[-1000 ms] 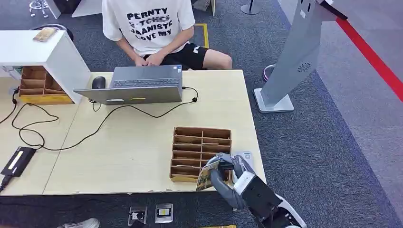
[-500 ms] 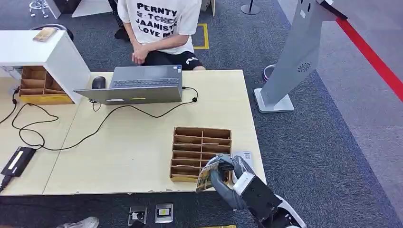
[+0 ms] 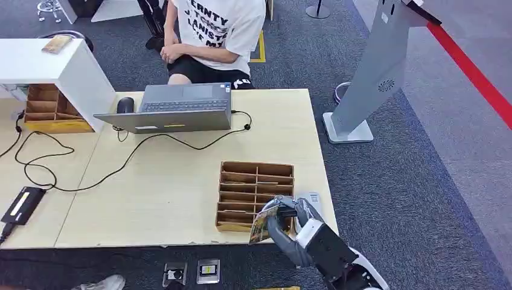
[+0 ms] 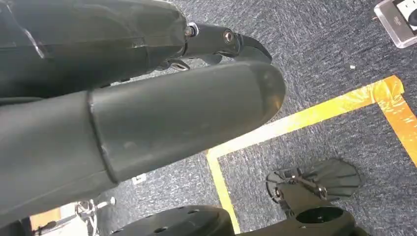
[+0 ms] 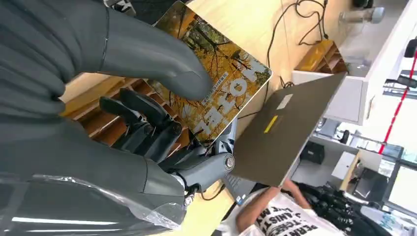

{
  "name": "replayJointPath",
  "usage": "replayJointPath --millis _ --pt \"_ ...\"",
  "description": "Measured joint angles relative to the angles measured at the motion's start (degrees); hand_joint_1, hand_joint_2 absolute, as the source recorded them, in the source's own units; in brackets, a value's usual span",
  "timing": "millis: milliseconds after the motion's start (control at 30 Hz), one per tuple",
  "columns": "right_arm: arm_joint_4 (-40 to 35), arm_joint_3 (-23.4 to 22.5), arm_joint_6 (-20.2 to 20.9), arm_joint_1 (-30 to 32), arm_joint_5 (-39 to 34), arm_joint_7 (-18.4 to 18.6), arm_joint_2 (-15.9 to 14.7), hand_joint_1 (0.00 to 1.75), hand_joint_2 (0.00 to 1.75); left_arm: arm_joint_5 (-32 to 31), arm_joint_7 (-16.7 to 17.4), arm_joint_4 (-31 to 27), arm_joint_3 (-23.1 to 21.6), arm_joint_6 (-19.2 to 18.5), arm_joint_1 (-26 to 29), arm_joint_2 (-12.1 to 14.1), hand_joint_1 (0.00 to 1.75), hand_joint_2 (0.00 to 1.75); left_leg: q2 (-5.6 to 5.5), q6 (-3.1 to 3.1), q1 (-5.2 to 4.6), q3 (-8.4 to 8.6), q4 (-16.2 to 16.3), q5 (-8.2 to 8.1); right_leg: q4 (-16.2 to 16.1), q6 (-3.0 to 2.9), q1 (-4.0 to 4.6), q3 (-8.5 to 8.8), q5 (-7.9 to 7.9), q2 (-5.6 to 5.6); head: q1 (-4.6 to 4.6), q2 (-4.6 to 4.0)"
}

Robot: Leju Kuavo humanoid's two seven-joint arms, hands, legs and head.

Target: Pass the card to the sensor for recognition and then transmit it.

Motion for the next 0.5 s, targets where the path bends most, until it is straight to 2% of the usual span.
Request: replayJointPath --millis 500 --pt "0.0 0.0 -0.2 0.0 0.5 0.7 0.1 1.75 1.75 -0.5 0.0 0.0 0.0 -0.2 -0.2 0.0 0.0 0.0 0.0 0.0 0.0 0.0 0.0 0.0 0.0 0.0 0.0 0.0 0.0 0.0 0.0 0.0"
